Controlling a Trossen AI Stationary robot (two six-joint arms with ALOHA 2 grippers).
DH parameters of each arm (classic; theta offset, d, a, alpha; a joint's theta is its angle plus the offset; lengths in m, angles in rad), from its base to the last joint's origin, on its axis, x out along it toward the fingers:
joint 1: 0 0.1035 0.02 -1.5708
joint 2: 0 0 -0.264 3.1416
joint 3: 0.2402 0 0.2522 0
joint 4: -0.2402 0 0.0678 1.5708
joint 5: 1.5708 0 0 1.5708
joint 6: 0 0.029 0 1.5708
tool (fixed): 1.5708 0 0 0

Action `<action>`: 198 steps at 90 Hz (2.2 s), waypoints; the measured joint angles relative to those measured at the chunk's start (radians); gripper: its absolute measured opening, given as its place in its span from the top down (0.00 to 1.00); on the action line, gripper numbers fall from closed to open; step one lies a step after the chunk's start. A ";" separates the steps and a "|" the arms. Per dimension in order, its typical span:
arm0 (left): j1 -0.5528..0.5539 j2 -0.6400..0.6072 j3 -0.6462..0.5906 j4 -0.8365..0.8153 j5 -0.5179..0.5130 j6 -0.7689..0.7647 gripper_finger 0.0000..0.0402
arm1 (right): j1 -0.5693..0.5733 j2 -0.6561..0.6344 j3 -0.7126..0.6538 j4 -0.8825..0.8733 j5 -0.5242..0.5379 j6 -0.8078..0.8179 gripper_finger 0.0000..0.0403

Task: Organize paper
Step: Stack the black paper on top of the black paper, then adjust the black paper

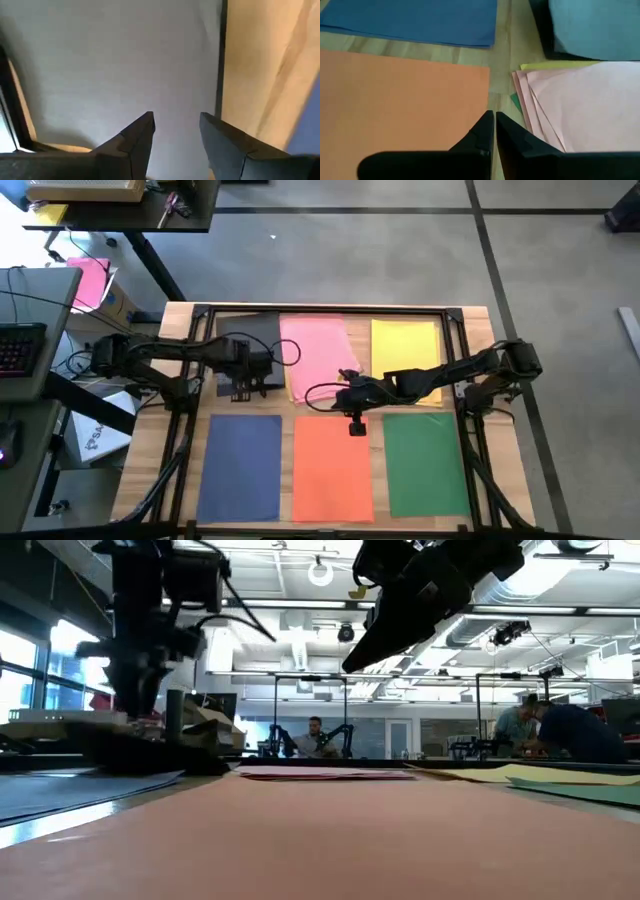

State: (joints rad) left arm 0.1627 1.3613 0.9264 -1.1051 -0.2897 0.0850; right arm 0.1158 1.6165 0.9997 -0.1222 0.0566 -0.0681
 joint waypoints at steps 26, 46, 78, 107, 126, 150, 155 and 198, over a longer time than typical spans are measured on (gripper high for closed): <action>0.008 0.000 -0.046 0.196 0.016 -0.029 0.63 | 0.000 0.000 0.000 0.000 0.000 0.000 1.00; 0.094 0.041 -0.151 0.465 0.033 -0.174 0.75 | 0.000 0.000 0.000 0.003 0.000 0.000 1.00; 0.156 0.204 -0.212 0.515 0.057 -0.180 0.99 | 0.000 0.000 0.000 0.007 0.000 0.000 1.00; 0.084 0.206 -0.202 0.320 0.049 -0.199 1.00 | 0.000 0.000 0.000 0.008 0.000 0.000 1.00; 0.045 0.198 -0.202 0.304 0.056 -0.214 1.00 | 0.000 0.000 0.000 0.007 0.000 -0.001 1.00; -0.024 0.198 -0.203 0.305 0.057 -0.249 1.00 | 0.000 0.000 0.000 0.008 0.000 0.000 1.00; -0.034 0.199 -0.203 0.307 0.044 -0.250 1.00 | 0.000 0.000 0.000 0.008 0.000 -0.001 1.00; -0.054 0.161 -0.139 0.250 -0.027 -0.241 1.00 | -0.006 0.000 0.000 0.022 -0.004 0.000 1.00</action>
State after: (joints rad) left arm 0.1088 1.5227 0.7872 -0.8549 -0.3168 -0.1559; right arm 0.1096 1.6165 0.9997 -0.1005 0.0524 -0.0685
